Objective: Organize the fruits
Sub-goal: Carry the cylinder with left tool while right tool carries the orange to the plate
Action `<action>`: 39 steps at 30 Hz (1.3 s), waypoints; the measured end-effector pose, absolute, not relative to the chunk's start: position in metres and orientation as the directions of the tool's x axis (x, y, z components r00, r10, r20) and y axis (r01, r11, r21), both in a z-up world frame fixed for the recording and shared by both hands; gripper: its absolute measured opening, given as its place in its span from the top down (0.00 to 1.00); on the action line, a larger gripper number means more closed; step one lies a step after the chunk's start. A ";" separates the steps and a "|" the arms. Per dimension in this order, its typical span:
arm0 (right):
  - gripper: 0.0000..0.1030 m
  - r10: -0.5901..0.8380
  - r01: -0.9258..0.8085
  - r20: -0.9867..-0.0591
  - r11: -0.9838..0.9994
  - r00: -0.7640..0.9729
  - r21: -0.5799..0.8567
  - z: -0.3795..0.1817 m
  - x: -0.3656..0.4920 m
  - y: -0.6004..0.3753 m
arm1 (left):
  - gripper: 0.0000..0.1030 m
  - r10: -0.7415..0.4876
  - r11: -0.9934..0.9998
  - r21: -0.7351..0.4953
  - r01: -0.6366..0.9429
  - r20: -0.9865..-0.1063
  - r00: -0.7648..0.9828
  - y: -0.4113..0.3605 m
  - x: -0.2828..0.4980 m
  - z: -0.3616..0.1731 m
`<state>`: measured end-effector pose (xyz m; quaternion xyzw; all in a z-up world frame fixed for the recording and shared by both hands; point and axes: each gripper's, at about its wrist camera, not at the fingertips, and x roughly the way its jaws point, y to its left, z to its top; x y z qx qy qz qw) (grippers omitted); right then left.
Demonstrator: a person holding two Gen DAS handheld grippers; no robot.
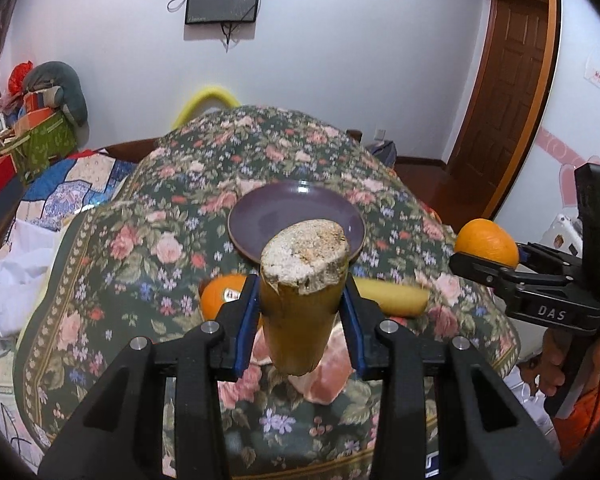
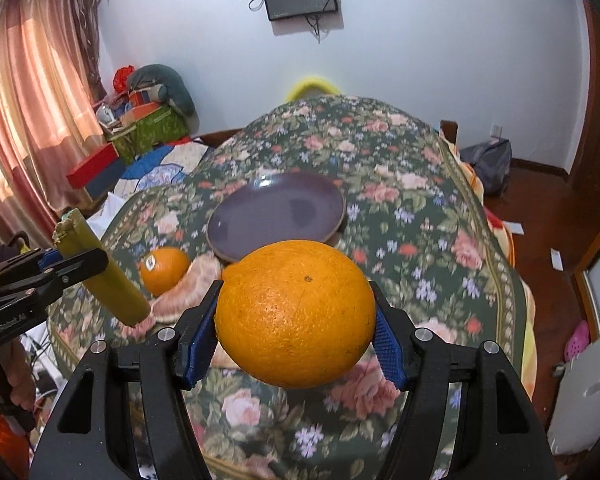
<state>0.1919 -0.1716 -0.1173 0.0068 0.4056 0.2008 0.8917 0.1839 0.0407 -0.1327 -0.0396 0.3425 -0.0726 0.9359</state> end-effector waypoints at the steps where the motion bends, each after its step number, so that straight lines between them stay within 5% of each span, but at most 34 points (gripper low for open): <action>1: 0.38 0.364 -0.352 -0.717 0.920 0.595 0.174 -0.116 0.195 -0.171 | 0.63 -0.164 0.986 -0.125 0.110 -0.629 0.759 0.041 0.186 -0.130; 39: 0.38 0.361 -0.392 -0.704 0.911 0.611 0.127 -0.146 0.313 -0.130 | 0.63 -0.171 0.984 -0.156 0.088 -0.677 0.716 0.054 0.330 -0.169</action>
